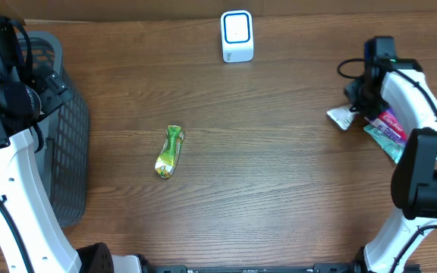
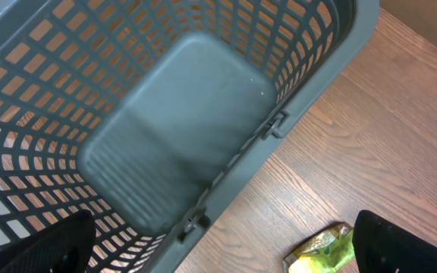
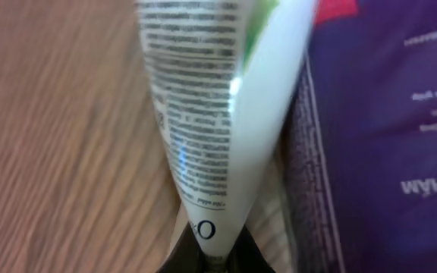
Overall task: Scan the item barcode
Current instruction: 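Carry the white tube to the table's right side and release it, then move the right gripper to the yellow-green pouch and grasp it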
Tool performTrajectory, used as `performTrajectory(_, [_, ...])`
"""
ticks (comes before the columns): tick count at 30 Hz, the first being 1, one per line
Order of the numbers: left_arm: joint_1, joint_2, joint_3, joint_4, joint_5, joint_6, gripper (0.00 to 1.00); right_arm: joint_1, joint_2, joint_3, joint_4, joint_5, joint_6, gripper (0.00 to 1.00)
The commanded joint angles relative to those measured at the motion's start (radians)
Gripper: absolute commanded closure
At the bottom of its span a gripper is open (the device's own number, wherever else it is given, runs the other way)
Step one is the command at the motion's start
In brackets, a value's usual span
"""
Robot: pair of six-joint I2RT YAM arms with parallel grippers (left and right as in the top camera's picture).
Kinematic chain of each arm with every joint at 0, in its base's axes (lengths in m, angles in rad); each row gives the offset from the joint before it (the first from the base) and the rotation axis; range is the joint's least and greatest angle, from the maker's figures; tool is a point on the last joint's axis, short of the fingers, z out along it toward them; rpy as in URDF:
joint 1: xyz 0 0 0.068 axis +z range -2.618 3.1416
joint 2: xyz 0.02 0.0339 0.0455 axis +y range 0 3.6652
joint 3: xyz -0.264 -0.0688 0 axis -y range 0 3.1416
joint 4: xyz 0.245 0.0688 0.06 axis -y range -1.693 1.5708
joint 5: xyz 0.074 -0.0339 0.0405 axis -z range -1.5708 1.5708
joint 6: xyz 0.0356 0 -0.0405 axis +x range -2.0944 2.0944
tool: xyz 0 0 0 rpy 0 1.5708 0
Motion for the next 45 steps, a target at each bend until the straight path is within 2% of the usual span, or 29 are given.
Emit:
performTrajectory(1, [0.004,0.004,-0.002,0.002,0.001,-0.013,0.0,-0.043,-0.031,0.008,-0.001,0.01,0.021,0.96])
performTrajectory(5, [0.004,0.004,-0.002,0.002,0.001,-0.013,0.01,-0.077,-0.031,0.008,-0.006,0.006,0.02,0.96])
performTrajectory(6, [0.004,0.004,-0.002,0.002,0.0,-0.013,0.0,-0.08,-0.031,0.008,-0.008,0.006,0.02,0.93])
performTrajectory(7, [0.004,0.004,-0.002,0.002,0.001,-0.013,0.0,-0.082,-0.031,0.008,-0.01,0.006,0.02,0.8])
performTrajectory(8, [0.004,0.004,-0.002,0.002,0.0,-0.013,0.01,-0.083,-0.031,0.008,-0.013,0.006,0.02,0.5])
performTrajectory(11, [0.004,0.004,-0.002,0.002,0.0,-0.013,0.0,-0.083,-0.032,0.008,-0.035,-0.009,0.003,0.4])
performTrajectory(12, [0.004,0.004,-0.002,0.002,0.0,-0.013,0.0,-0.083,-0.032,0.008,-0.036,-0.027,-0.02,0.34])
performTrajectory(13, [0.004,0.004,-0.002,0.002,0.0,-0.013,0.0,-0.082,-0.032,0.009,-0.039,-0.057,-0.051,0.23])
performTrajectory(15, [0.004,0.004,-0.002,0.002,0.0,-0.013,0.0,-0.082,-0.038,0.029,-0.055,-0.161,-0.126,0.12])
performTrajectory(20, [0.004,0.004,-0.002,0.002,0.001,-0.013,0.0,-0.083,-0.089,0.104,-0.119,-0.314,-0.22,0.06])
performTrajectory(25, [0.004,0.004,-0.002,0.002,0.0,-0.013,0.0,-0.051,-0.163,0.154,-0.129,-0.541,-0.33,0.05])
performTrajectory(31, [0.004,0.004,-0.002,0.002,0.001,-0.013,0.0,0.106,-0.174,0.135,-0.102,-0.689,-0.351,0.05])
performTrajectory(35, [0.004,0.004,-0.002,0.002,0.0,-0.013,0.0,0.299,-0.155,0.106,-0.026,-0.622,-0.351,0.02])
performTrajectory(36, [0.004,0.004,-0.002,0.002,0.0,-0.013,0.01,0.405,-0.142,0.097,0.027,-0.603,-0.343,0.0])
performTrajectory(40, [0.004,0.004,-0.002,0.002,0.0,-0.013,0.01,0.581,-0.112,0.091,0.105,-0.556,-0.343,0.0])
performTrajectory(45, [0.004,0.004,-0.002,0.002,0.0,-0.013,0.01,0.758,-0.045,0.091,0.188,-0.423,-0.23,0.0])
